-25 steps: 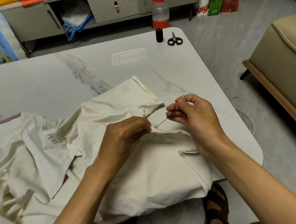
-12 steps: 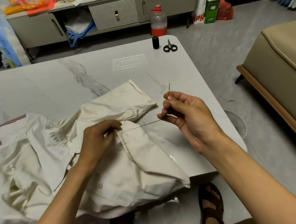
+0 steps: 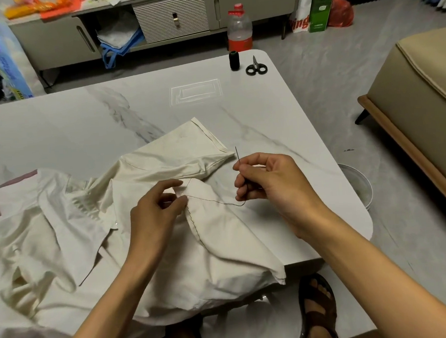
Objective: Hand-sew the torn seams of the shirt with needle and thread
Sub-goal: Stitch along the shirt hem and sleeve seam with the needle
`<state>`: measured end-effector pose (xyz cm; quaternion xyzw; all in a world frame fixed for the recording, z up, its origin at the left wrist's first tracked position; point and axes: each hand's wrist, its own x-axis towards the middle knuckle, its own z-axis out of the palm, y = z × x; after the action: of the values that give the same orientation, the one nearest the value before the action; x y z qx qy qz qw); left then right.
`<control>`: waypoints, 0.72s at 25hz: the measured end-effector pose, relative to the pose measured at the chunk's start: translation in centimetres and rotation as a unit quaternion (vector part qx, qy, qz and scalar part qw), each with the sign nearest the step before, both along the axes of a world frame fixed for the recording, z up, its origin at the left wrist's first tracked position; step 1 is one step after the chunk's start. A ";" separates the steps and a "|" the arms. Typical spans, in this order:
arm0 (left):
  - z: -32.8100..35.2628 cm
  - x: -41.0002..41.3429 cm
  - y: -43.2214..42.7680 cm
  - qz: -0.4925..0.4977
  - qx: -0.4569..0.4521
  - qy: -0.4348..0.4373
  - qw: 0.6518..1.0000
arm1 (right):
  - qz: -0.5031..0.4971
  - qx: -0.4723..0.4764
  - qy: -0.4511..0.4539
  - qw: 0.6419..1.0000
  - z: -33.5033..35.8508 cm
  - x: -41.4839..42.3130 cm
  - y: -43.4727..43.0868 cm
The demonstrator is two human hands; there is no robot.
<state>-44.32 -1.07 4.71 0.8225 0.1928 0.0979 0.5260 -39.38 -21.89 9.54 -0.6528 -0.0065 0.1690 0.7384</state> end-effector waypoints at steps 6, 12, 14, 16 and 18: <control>0.6 1.2 0.7 -0.022 -0.072 -0.001 0.997 | 0.041 -0.148 -0.115 0.981 -1.0 0.4 2.5; 1.1 1.4 0.4 -0.054 -0.153 -0.021 0.987 | 0.094 -0.312 -0.289 0.900 -2.8 0.9 4.1; 1.2 1.6 0.6 -0.057 -0.183 -0.023 0.981 | 0.099 -0.333 -0.310 0.885 -3.2 1.1 4.4; 1.4 1.5 0.8 -0.063 -0.210 -0.020 0.975 | 0.102 -0.340 -0.316 0.880 -3.4 1.2 4.7; 1.3 1.4 1.0 -0.069 -0.220 -0.019 0.973 | 0.107 -0.346 -0.316 0.877 -3.5 1.1 4.7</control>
<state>-42.90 -0.08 6.05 0.6959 0.1422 0.0317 0.7032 -38.31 -17.16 6.06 -0.8808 -0.2506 0.0235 0.4010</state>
